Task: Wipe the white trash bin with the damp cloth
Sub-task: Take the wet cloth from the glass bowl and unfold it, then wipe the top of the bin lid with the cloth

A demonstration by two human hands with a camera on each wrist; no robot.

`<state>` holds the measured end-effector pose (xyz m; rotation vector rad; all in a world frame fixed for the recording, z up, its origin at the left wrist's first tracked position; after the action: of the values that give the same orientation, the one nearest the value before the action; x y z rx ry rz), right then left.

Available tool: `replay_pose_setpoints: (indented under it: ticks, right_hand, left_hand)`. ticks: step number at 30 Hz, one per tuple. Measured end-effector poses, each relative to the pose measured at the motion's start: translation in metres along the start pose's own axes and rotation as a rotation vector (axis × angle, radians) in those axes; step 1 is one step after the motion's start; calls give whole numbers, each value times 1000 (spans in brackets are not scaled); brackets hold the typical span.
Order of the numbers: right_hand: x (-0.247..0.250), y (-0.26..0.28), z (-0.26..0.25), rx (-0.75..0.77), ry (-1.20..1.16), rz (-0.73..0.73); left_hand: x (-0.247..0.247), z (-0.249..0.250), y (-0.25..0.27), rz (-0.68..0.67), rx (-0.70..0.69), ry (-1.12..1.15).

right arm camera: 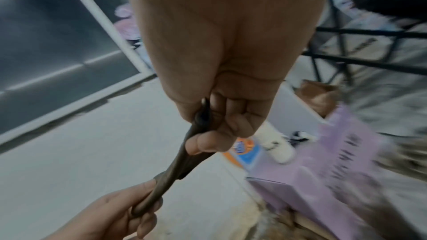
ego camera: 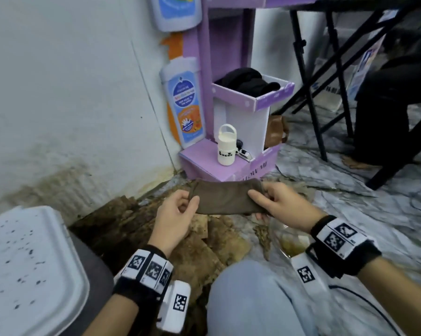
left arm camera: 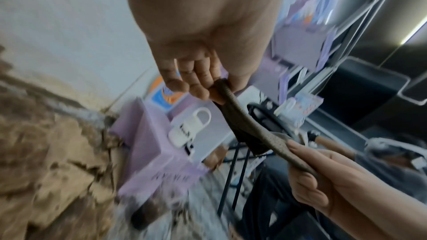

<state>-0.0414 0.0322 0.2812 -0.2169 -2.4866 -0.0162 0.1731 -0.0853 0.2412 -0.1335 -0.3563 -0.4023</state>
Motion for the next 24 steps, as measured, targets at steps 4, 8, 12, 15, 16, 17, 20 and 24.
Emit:
replay_pose_setpoints:
  ticks: [4,8,12,15,16,17,20,24]
  right_hand:
    - [-15,-18,-60,106,55,-117]
    - [-41,-31,-127,240,181,-223]
    - [-71,-42,-173,336,423,-304]
    - [-104,-42,-206,377,372,-442]
    - [-115,-41,-217,385,331,-477]
    - [-125,-39,-228,400,304,-495]
    - [-157,-34,-252,464,298,-512]
    - [-201,-24,-261,511,234,-559]
  left_hand:
    - [61,18,23,127,-35,32]
    - [127,24,55,264,-34,47]
    - [174,23,91,372,1,81]
    - [206,27,121,463,3,50]
    - [216,26,130,489,10,32]
    - [226,24,139,516,27,17]
    - [253,14,168,595,76,23]
    - [279,4,198,650,103,5]
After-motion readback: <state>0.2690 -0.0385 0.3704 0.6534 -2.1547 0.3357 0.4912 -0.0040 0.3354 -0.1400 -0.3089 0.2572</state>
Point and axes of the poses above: each hand's wrist, its own y-axis away from the middle knuckle, its own x-axis out of the back of the hand, z = x × y, the point moved 8 cm from there along -y, towards the middle knuckle, and after that the axes turned 3 degrees about x, right-handed, at the moved point
